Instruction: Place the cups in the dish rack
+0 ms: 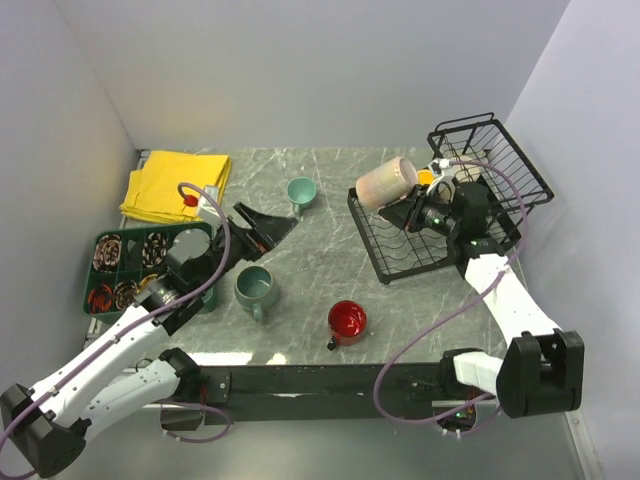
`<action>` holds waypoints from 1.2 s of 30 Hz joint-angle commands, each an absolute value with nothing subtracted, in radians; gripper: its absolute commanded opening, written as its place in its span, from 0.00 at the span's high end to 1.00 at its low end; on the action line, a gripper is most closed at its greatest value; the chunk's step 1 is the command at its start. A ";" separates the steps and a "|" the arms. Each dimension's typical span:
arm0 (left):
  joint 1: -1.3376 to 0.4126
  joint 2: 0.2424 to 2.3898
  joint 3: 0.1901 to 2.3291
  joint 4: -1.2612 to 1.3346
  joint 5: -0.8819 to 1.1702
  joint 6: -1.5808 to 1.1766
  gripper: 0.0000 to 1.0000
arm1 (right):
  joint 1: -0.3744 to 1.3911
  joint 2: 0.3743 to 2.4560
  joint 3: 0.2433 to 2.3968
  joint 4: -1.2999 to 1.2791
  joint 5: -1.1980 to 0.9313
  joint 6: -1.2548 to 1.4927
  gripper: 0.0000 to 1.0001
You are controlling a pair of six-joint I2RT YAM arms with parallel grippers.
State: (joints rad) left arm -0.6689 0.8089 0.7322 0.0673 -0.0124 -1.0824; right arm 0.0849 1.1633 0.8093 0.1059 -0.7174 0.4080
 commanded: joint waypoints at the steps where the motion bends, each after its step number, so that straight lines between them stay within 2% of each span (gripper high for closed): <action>1: -0.666 0.772 0.693 -0.049 0.003 -1.008 0.04 | 0.078 1.195 0.850 0.189 -0.603 0.252 1.00; 18: -0.664 0.608 0.620 -0.158 -0.092 -0.989 0.04 | 0.115 1.408 0.879 0.265 -0.250 0.029 1.00; 36: -0.663 0.569 0.600 -0.187 -0.113 -0.996 0.04 | 0.167 1.592 0.965 0.331 -0.055 -0.066 1.00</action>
State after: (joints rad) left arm -0.6670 0.5854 0.6079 -0.1944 -0.0963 -1.0107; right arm 0.1593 1.5818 0.8703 0.1509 -0.1150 -0.0330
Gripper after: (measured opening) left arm 0.966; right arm 0.287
